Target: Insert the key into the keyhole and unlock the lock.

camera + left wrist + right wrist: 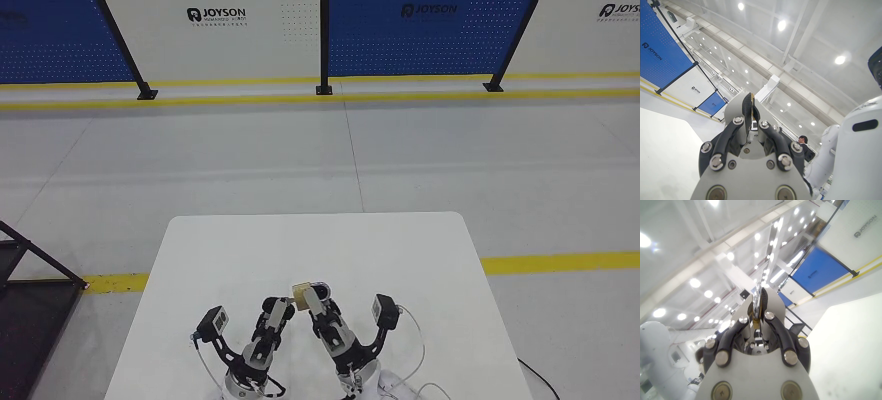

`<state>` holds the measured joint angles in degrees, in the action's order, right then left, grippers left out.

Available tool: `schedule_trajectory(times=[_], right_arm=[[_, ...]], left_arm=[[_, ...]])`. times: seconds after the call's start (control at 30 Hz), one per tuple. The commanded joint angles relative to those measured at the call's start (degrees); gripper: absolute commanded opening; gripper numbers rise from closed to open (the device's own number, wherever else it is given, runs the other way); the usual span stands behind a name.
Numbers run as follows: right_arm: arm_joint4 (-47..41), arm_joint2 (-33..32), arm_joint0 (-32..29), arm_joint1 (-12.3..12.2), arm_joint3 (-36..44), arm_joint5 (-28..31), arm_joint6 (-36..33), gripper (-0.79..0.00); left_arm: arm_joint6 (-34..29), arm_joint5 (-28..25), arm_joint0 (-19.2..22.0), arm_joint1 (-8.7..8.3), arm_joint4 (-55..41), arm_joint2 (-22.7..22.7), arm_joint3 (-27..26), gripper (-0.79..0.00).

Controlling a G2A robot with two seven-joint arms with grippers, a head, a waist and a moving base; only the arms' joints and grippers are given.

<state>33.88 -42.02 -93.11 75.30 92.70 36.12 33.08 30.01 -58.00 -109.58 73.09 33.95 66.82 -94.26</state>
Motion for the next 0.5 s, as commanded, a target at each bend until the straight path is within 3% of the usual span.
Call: schedule_trajectory(times=[0.0, 0.47], right_arm=[[0.0, 0.0, 0.0, 0.0, 0.0, -0.1, -0.2, -0.785], [1.5, 0.0, -0.1, -0.2, 0.4, -0.3, -1.8, -0.785]], left_arm=[[0.1, 0.0, 0.0, 0.05, 0.4, 0.1, 0.1, -0.785], [2.5, 0.8, -0.1, 0.55, 6.0, 1.2, 0.3, -0.785]])
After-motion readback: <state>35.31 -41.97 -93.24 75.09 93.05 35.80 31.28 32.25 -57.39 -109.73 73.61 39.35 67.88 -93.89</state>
